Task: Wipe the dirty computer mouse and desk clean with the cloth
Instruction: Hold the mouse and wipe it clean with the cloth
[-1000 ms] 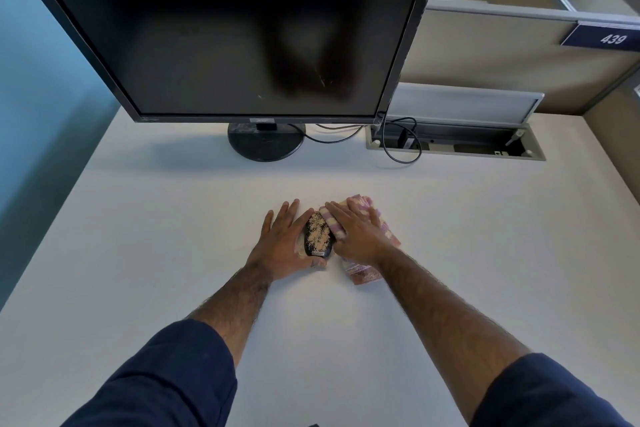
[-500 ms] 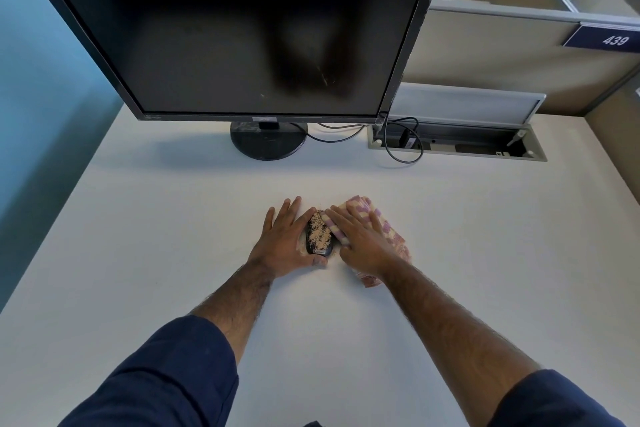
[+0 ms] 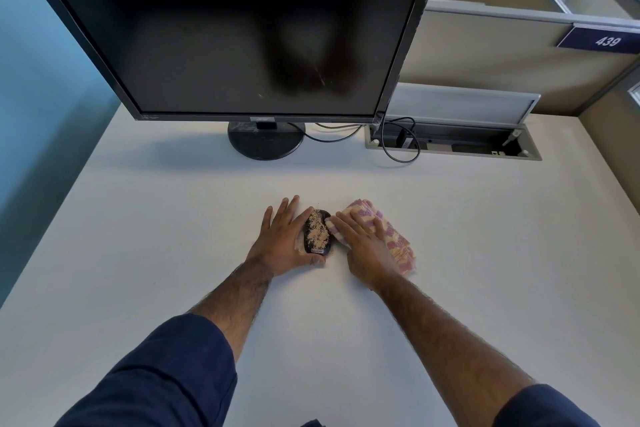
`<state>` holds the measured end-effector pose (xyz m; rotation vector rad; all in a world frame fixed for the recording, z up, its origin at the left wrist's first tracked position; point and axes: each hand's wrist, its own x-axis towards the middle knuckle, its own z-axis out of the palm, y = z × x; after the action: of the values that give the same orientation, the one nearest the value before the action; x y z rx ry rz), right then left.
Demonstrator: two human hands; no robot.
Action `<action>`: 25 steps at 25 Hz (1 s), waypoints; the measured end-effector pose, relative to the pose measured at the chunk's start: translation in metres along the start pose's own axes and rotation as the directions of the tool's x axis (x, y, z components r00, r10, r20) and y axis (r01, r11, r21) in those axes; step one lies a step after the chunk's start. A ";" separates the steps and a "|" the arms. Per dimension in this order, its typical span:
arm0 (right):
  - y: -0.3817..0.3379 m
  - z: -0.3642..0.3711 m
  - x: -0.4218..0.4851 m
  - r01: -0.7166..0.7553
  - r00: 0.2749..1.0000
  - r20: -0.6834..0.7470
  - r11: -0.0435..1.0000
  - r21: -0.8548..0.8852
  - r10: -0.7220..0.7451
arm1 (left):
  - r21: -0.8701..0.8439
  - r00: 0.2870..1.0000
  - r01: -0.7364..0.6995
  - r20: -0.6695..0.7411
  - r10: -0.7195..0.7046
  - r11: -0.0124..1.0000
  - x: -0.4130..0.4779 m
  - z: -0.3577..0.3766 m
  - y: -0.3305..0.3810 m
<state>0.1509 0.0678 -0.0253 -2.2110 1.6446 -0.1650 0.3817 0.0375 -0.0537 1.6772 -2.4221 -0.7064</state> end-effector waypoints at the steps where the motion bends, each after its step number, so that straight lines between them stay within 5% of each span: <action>1: 0.003 -0.002 -0.001 -0.008 1.000 -0.016 1.000 0.011 0.008 | -0.004 1.000 0.000 0.000 0.000 1.000 0.000 0.000 0.000; 7: 0.005 -0.010 -0.002 -0.083 0.989 -0.110 0.983 0.166 0.102 | -0.015 1.000 0.013 0.008 -0.013 1.000 -0.001 0.001 0.000; 15: -0.011 0.003 -0.003 0.098 0.992 -0.070 0.989 -0.108 -0.106 | -0.006 1.000 0.019 0.004 -0.019 1.000 -0.001 0.001 0.002; 21: -0.003 0.001 -0.002 -0.037 0.997 -0.074 0.998 -0.047 0.034 | -0.004 1.000 0.022 0.018 -0.022 1.000 -0.002 -0.001 0.003; 25: -0.010 0.003 -0.009 0.044 0.990 -0.135 0.999 -0.005 -0.045 | 0.030 0.999 0.031 0.024 -0.031 0.999 -0.002 -0.001 0.004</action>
<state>0.1577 0.0794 -0.0236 -2.2838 1.6654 -0.3316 0.3795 0.0401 -0.0505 1.7309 -2.4394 -0.7026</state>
